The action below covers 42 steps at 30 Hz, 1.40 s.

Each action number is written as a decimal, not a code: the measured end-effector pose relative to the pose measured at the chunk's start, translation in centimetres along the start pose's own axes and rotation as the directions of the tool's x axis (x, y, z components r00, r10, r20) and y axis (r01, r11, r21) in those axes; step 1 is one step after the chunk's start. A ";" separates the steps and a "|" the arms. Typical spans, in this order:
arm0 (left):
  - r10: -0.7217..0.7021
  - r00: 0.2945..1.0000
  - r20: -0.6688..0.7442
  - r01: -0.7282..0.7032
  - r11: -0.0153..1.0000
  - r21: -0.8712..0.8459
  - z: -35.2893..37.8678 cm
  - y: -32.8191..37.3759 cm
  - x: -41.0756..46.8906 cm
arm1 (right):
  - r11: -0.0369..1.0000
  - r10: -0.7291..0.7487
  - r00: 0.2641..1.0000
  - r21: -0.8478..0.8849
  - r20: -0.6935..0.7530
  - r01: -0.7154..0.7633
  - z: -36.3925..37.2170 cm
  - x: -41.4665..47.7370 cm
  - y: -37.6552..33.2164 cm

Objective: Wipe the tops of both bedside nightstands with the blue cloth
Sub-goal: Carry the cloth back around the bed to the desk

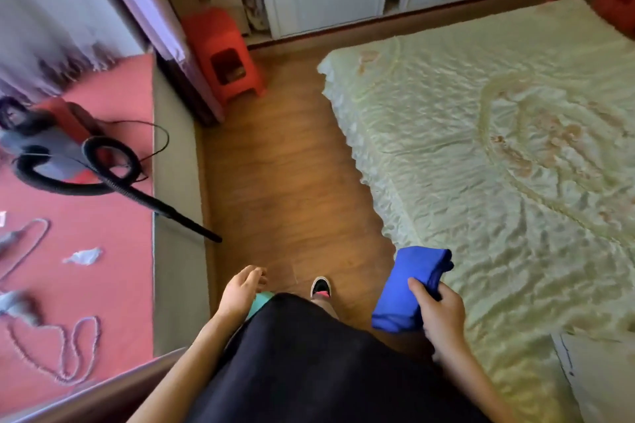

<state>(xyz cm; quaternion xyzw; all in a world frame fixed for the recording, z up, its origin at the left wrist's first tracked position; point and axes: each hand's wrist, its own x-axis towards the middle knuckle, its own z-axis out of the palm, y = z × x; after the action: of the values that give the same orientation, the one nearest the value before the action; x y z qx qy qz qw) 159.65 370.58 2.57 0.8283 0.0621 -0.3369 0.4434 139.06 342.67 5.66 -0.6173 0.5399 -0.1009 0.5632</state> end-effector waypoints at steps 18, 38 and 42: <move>0.102 0.991 -0.084 -0.093 0.991 0.098 -6.9 14.6 19.9 | 0.954 -0.144 0.988 -0.259 0.051 0.153 12.7 24.1 -21.0; -0.283 0.873 -0.397 0.220 0.955 -0.197 -15.6 33.9 48.7 | 0.961 -0.055 0.929 -0.233 0.365 0.148 42.8 55.3 -50.4; -0.289 0.875 -0.387 0.222 0.952 -0.210 -21.0 37.0 58.1 | 0.964 -0.040 0.946 -0.236 0.323 0.122 50.1 59.7 -54.6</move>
<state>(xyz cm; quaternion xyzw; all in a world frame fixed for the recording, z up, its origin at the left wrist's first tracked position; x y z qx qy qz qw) 229.56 353.33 0.56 0.8270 0.2903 -0.2037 0.4363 229.69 313.55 3.42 -0.7140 0.4255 0.0453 0.5543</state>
